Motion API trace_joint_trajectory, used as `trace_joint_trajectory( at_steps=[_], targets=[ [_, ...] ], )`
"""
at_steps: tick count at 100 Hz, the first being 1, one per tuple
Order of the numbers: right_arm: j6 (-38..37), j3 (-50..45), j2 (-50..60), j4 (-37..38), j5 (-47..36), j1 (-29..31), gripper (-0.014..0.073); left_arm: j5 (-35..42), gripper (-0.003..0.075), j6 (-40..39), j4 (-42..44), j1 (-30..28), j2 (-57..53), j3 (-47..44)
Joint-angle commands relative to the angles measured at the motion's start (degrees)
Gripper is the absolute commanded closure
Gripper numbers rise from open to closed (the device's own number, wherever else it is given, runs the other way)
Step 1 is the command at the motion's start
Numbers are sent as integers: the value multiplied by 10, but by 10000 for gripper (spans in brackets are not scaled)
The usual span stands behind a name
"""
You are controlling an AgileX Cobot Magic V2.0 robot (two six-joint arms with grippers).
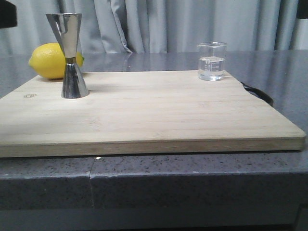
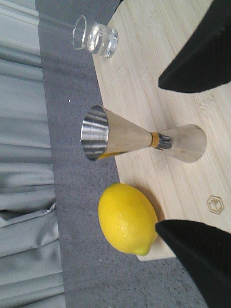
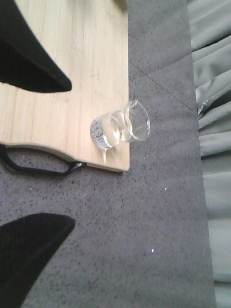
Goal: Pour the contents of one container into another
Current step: 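Move the left gripper to the steel jigger and grasp its waist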
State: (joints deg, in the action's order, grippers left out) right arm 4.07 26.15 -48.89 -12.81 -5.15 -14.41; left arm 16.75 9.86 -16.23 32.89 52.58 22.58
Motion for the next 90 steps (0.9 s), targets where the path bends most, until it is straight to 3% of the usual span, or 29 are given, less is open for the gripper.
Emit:
trace_joint_trajectory(
  at_steps=[1, 32, 90],
  targets=[
    [7, 14, -21, 17, -85, -13, 117, 115, 207, 0, 9, 25, 41, 22],
    [7, 14, -89, 22, -157, -24, 117, 278, 207, -16, 10, 71, 174, 22],
    [7, 14, -99, 28, -181, -24, 117, 447, 207, -51, 10, 71, 319, 22]
  ],
)
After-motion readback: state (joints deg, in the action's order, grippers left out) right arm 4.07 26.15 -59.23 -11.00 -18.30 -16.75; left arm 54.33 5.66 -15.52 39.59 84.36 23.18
